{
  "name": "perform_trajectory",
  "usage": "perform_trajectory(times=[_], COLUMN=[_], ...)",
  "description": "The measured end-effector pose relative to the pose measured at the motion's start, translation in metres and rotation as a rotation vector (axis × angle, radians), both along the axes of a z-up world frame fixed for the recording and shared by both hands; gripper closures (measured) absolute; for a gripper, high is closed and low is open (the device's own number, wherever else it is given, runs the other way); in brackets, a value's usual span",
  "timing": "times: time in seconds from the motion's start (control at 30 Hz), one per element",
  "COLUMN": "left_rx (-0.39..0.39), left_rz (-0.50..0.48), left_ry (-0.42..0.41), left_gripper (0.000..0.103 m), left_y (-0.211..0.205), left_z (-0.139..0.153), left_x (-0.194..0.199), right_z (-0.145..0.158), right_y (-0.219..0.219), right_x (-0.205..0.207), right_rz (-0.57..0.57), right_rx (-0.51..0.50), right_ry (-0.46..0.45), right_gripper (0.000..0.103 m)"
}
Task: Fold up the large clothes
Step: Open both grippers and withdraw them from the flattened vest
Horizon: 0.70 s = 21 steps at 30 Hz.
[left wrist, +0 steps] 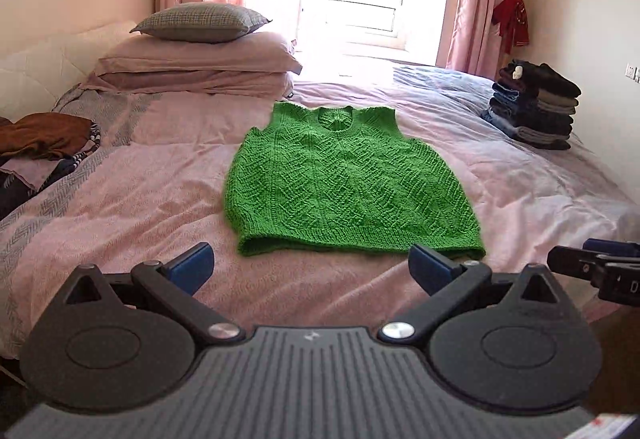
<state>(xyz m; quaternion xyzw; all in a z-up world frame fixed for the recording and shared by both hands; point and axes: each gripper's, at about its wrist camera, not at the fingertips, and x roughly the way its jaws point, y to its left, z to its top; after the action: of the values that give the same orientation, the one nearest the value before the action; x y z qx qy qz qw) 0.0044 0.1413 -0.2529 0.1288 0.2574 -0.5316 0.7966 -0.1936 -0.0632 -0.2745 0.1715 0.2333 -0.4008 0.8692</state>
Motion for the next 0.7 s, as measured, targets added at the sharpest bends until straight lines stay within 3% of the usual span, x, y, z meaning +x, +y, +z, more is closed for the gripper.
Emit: perform_trajectory(times=[0.37, 0.7], left_rx=[0.037, 0.085], left_rz=[0.008, 0.014], left_ry=[-0.014, -0.013], left_gripper=[0.001, 0.001], left_y=[0.017, 0.008], left_z=[-0.007, -0.017], left_x=[-0.019, -0.021], right_z=[-0.004, -0.016], right_y=[0.021, 0.011], right_x=[-0.014, -0.01], right_rz=[-0.015, -0.019], right_rx=[0.0, 0.04], right_ry=[-0.017, 0.002], right_gripper=[0.041, 0.04])
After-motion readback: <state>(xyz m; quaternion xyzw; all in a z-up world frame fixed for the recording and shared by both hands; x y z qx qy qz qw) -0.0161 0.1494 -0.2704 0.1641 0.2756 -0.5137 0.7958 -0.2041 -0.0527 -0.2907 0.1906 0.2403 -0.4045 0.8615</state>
